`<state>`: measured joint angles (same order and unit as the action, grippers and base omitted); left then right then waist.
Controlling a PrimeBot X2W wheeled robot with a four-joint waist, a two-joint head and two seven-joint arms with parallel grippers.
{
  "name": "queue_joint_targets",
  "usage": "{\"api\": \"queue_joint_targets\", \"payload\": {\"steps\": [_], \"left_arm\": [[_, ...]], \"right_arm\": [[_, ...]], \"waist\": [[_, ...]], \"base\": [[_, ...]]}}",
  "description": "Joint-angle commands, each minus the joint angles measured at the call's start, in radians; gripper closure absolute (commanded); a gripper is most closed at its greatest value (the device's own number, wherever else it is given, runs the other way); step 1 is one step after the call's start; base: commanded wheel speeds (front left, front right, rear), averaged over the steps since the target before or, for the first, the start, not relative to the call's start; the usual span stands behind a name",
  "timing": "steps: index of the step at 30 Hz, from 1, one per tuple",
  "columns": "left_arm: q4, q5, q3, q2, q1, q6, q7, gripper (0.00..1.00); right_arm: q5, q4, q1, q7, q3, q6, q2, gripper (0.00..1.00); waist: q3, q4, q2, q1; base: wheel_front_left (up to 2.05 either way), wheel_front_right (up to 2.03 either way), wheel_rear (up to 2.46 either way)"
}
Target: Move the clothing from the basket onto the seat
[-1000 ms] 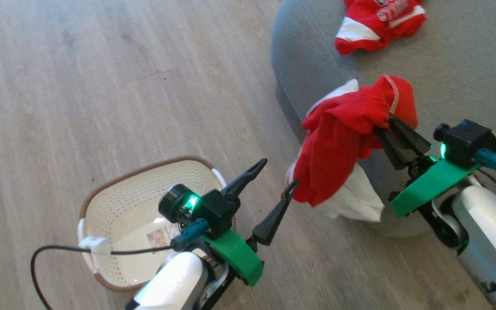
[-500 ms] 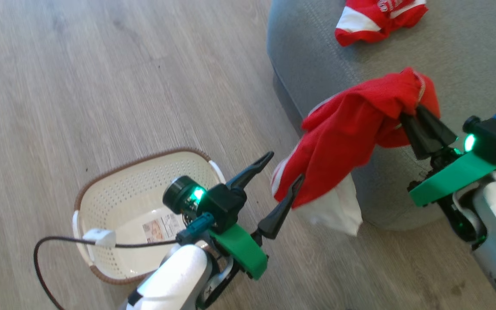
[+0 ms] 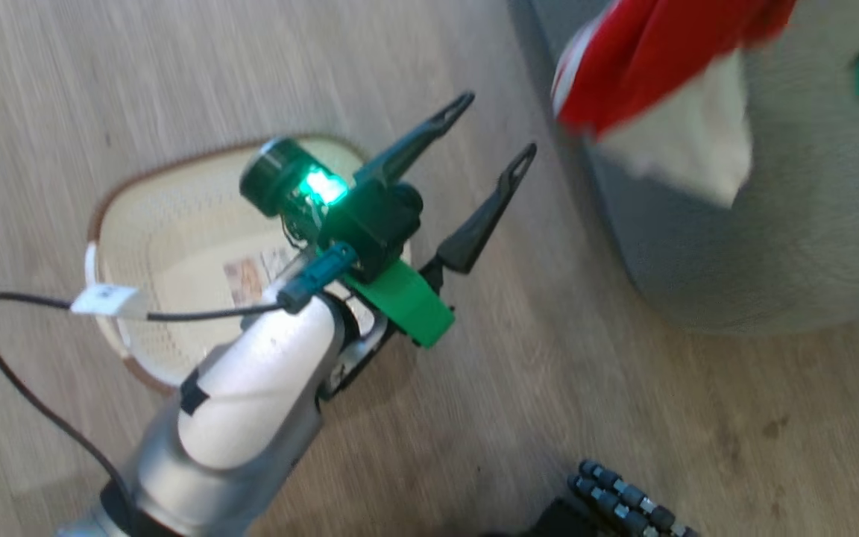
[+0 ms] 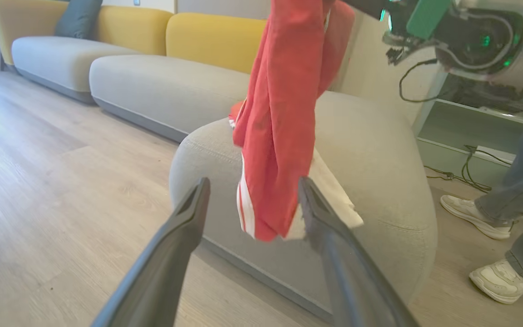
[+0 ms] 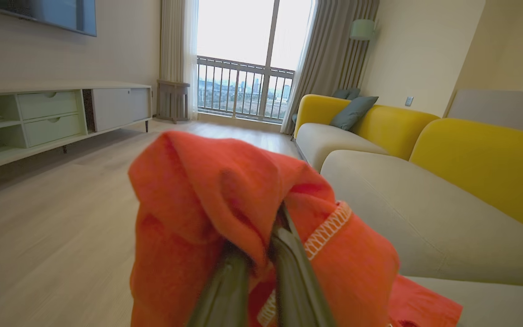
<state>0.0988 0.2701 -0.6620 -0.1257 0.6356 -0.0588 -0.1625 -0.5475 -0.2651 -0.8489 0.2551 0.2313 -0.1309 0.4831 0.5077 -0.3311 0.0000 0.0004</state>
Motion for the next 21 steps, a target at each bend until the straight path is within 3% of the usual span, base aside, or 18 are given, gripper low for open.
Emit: {"api": "queue_joint_targets", "payload": {"steps": [1,12,17,21], "left_arm": [[-0.037,-0.008,0.030,-0.009,0.014,-0.001,0.001,0.00],[-0.015,-0.011,0.028,-0.015,0.057,-0.007,-0.026,0.00],[-0.034,-0.011,0.023,-0.021,0.054,0.001,-0.014,0.00],[-0.073,-0.024,0.018,-0.047,0.062,0.004,0.027,0.00]], "right_arm": [[0.000,0.020,-0.017,0.007,-0.010,0.000,0.031,1.00],[-0.040,-0.241,-0.483,-0.063,-0.224,0.000,0.219,1.00],[-0.005,-0.370,-0.553,-0.129,-0.291,0.000,0.330,1.00],[-0.007,-0.481,-0.521,-0.137,-0.347,0.000,0.346,1.00]], "waist": [[0.106,0.054,0.0000,-0.0004],[0.204,0.133,0.0000,-0.0004],[0.257,0.127,0.0000,-0.0004],[0.333,0.095,0.0000,-0.0004]], "base": [[0.00,0.00,0.00],[0.00,0.00,0.00],[0.00,0.00,0.00],[0.00,0.00,0.00]]}}
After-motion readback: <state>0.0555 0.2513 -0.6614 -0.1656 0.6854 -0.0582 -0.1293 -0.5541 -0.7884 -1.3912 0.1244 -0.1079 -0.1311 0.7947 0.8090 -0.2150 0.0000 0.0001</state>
